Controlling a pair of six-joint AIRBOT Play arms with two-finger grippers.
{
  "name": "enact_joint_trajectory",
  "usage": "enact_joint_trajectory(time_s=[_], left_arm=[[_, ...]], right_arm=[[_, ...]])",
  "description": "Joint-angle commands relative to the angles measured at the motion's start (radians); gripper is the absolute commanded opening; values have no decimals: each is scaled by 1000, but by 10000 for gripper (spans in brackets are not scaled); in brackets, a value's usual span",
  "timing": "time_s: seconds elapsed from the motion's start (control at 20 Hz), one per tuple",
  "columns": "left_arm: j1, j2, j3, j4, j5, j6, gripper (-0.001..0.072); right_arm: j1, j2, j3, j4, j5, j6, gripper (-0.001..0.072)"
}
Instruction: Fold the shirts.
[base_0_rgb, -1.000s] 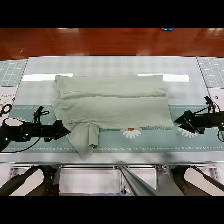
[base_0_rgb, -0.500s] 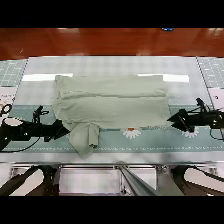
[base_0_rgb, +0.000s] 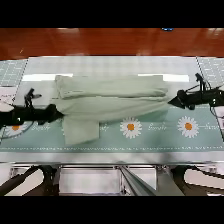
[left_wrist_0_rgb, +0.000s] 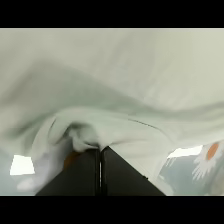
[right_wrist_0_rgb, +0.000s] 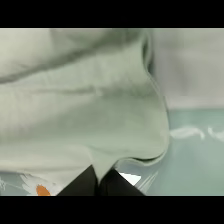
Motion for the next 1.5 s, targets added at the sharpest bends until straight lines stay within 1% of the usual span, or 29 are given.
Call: enact_joint_trajectory(time_s=[0.0, 0.1, 0.25, 0.35, 0.55, 0.75, 0.95, 1.0, 1.05, 1.1, 1.15, 1.25, 1.35, 1.4, 1.45], left_arm=[[-6, -136, 221, -23, 27, -38, 22], [-26, -252, 369, -28, 22, -75, 22], [-61, -430, 588, -28, -11, -131, 21], [-78, -544, 726, -28, -49, -172, 22], [-102, -726, 954, -27, -98, -222, 22], [-103, -808, 1079, -27, -93, -233, 22], [-102, -841, 1116, -27, -89, -232, 22], [-104, -848, 1116, -28, -93, -233, 29], [-108, -854, 1116, -28, -98, -233, 165], [-111, -855, 1117, -27, -124, -232, 393], [-107, -854, 1122, -27, -154, -233, 506], [-88, -845, 1146, -6, -285, -220, 507], [-68, -787, 1147, 123, -397, -222, 507], [-64, -740, 1137, 191, -417, -221, 507], [-64, -679, 1115, 246, -410, -220, 508]], right_arm=[[46, -60, 168, 18, 12, 6, 22], [82, -125, 257, 12, -4, 29, 22], [99, -217, 348, 31, -81, 56, 22], [99, -277, 405, 47, -89, 64, 22], [99, -379, 497, 62, -89, 81, 22], [99, -441, 539, 130, -95, 71, 22], [99, -485, 575, 164, -98, 69, 22], [99, -489, 575, 169, -103, 69, 39], [99, -489, 575, 170, -114, 69, 219], [98, -489, 575, 173, -116, 68, 417], [97, -484, 579, 179, -111, 68, 414], [63, -450, 599, 178, -24, 55, 414], [2, -383, 600, 148, 33, 43, 414], [-37, -344, 600, 108, 56, 43, 414], [-77, -311, 598, 60, 78, 48, 414]])
